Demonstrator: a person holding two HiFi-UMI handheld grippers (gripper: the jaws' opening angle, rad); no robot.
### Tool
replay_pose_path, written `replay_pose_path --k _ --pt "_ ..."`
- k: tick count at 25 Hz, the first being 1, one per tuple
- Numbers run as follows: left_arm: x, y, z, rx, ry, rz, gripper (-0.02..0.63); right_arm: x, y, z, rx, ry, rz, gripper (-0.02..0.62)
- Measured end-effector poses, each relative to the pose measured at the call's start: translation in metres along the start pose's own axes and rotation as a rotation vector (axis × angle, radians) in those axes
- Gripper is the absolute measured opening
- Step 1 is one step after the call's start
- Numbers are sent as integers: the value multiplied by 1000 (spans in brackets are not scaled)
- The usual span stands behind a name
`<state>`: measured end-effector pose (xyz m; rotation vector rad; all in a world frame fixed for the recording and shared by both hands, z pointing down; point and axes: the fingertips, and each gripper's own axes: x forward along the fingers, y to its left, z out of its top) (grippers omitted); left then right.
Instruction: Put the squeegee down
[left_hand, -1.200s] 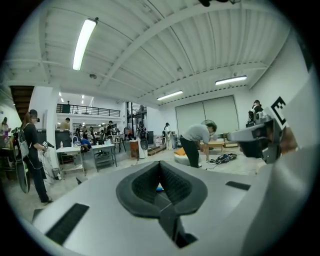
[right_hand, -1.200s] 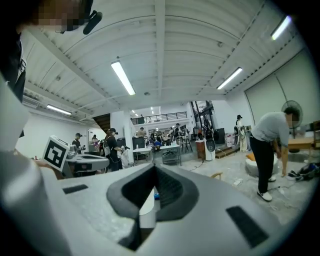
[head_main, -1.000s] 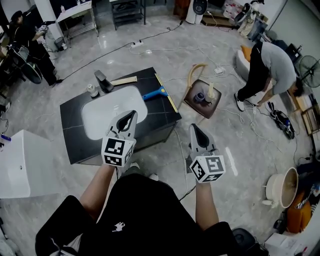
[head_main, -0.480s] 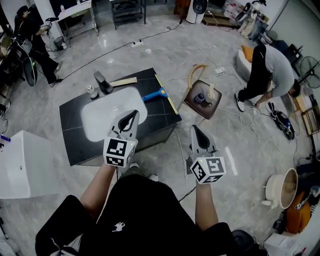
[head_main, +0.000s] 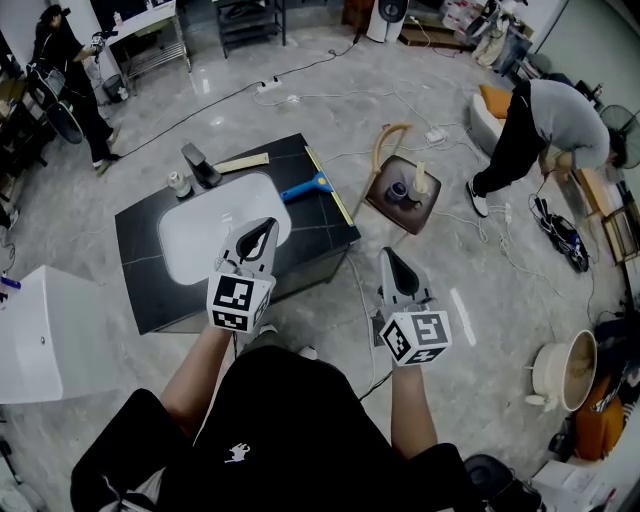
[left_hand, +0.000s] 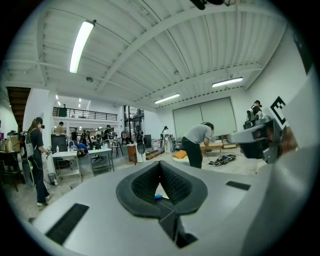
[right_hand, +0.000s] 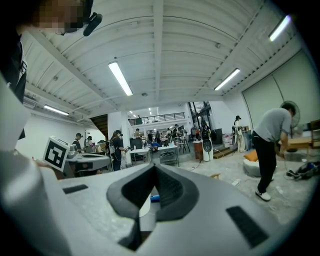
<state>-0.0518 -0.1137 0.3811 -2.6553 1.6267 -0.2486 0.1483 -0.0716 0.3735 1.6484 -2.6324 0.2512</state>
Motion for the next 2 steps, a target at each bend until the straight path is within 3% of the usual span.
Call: replay_pose_path --k 2 --pt "3 0 -1 7 1 -2 3 2 -1 -1 -2 2 1 2"
